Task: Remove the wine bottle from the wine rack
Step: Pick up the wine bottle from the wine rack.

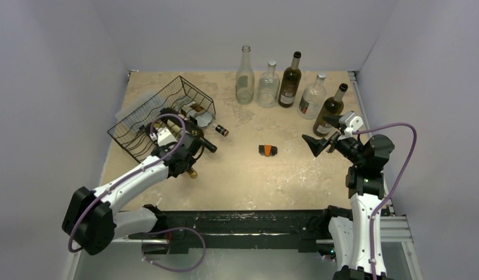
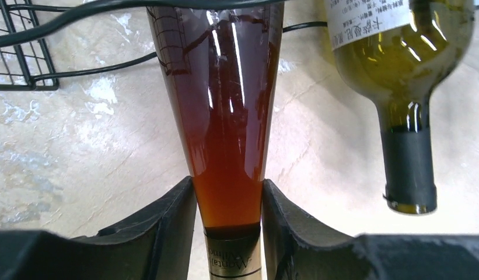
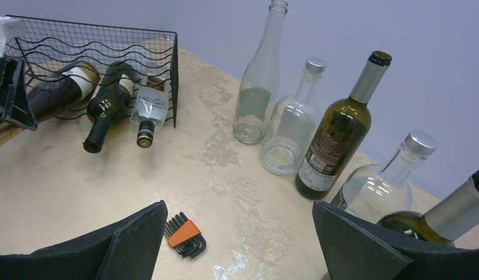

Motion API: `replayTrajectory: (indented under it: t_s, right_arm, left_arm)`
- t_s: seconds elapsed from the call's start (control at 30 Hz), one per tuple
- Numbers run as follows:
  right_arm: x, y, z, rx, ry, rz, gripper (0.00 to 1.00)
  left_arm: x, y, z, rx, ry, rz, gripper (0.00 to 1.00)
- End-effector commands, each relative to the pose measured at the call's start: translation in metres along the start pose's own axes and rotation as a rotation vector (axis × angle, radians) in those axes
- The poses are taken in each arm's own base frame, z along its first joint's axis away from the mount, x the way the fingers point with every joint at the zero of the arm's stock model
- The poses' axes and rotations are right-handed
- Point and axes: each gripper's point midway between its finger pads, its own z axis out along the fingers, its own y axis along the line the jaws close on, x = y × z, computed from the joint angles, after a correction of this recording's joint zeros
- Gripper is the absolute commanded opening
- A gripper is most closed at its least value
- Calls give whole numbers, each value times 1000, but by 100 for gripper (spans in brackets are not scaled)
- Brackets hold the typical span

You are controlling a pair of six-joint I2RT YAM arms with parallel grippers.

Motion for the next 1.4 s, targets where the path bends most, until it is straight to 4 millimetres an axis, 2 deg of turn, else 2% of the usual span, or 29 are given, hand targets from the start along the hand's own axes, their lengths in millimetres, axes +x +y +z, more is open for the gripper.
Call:
replayTrajectory:
  t_s: [0.0, 0.2, 0.53, 0.83, 1.0, 1.1, 1.2, 1.37]
  right_arm:
    - [-9, -3, -2, 20, -15, -34, 99]
    - [-9, -3, -2, 20, -14, -33, 99]
    - [-10, -2, -2, 17, -17, -35, 99]
    - [-9, 1, -1, -5, -20, -21, 99]
    - [-3, 28, 1, -171, -26, 4, 99]
    - [2, 56, 4, -313, -35, -9, 99]
    - [16, 80, 11, -430, -12, -38, 99]
    - [34, 103, 27, -550, 58, -35, 99]
  left_arm:
    - [-11, -2, -22, 90, -28, -63, 0]
    - [-4, -1, -39, 158, 8, -88, 0]
    - [-4, -5, -65, 240, 27, -114, 0]
    - [11, -9, -75, 264, 81, -134, 0]
    - [17, -13, -83, 288, 113, -157, 0]
    - [18, -15, -87, 302, 130, -178, 0]
    - [21, -17, -91, 307, 149, -197, 0]
    - [27, -21, -95, 316, 173, -214, 0]
